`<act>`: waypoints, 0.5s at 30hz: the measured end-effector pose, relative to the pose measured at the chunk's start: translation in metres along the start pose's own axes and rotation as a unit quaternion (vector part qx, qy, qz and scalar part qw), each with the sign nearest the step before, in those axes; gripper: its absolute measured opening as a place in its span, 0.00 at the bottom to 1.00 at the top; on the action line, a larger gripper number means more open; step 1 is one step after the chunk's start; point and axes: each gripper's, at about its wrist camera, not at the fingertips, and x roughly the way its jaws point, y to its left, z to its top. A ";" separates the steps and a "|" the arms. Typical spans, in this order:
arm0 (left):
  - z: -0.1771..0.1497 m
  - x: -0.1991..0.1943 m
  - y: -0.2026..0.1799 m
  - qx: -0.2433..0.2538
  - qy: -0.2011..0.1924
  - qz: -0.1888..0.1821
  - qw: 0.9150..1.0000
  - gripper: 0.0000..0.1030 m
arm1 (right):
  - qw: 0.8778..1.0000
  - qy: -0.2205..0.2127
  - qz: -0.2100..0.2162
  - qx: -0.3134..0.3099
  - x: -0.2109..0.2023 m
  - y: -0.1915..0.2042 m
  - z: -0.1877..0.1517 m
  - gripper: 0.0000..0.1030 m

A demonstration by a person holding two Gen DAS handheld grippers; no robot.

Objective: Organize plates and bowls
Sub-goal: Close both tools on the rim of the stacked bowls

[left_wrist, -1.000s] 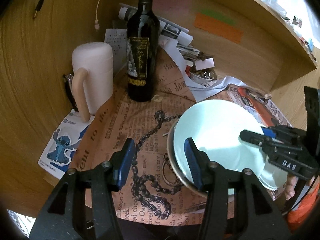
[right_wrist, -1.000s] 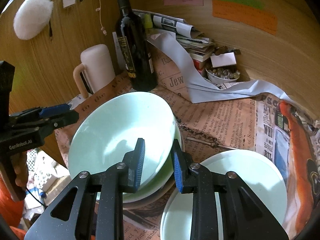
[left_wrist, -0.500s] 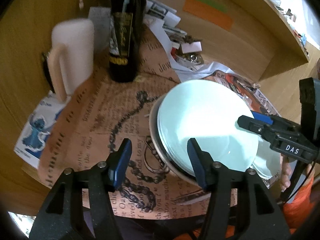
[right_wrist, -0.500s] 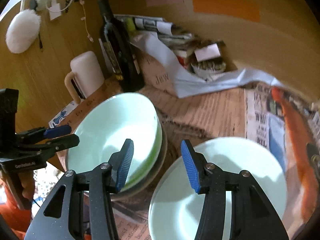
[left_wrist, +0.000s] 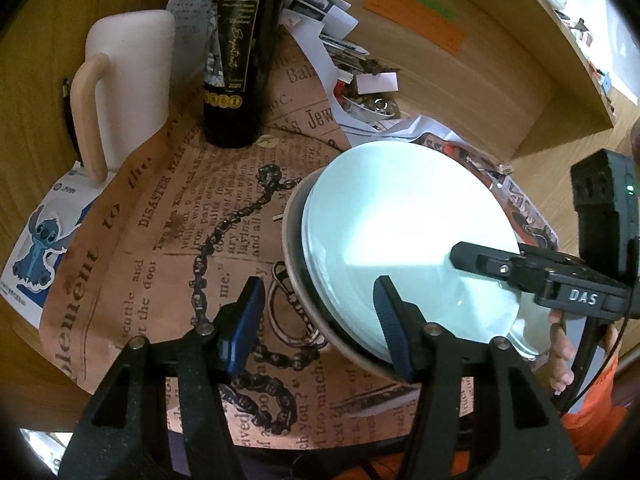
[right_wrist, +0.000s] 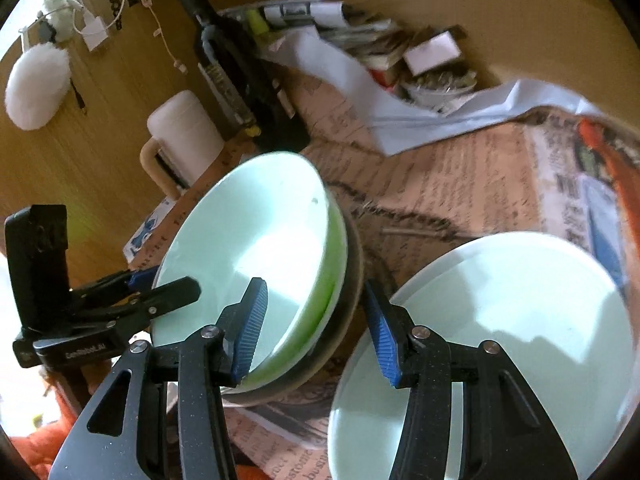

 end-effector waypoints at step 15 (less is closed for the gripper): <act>-0.001 0.003 -0.013 -0.001 0.002 0.020 1.000 0.37 | 0.998 -0.022 -0.049 -0.017 0.002 0.013 -0.006 0.35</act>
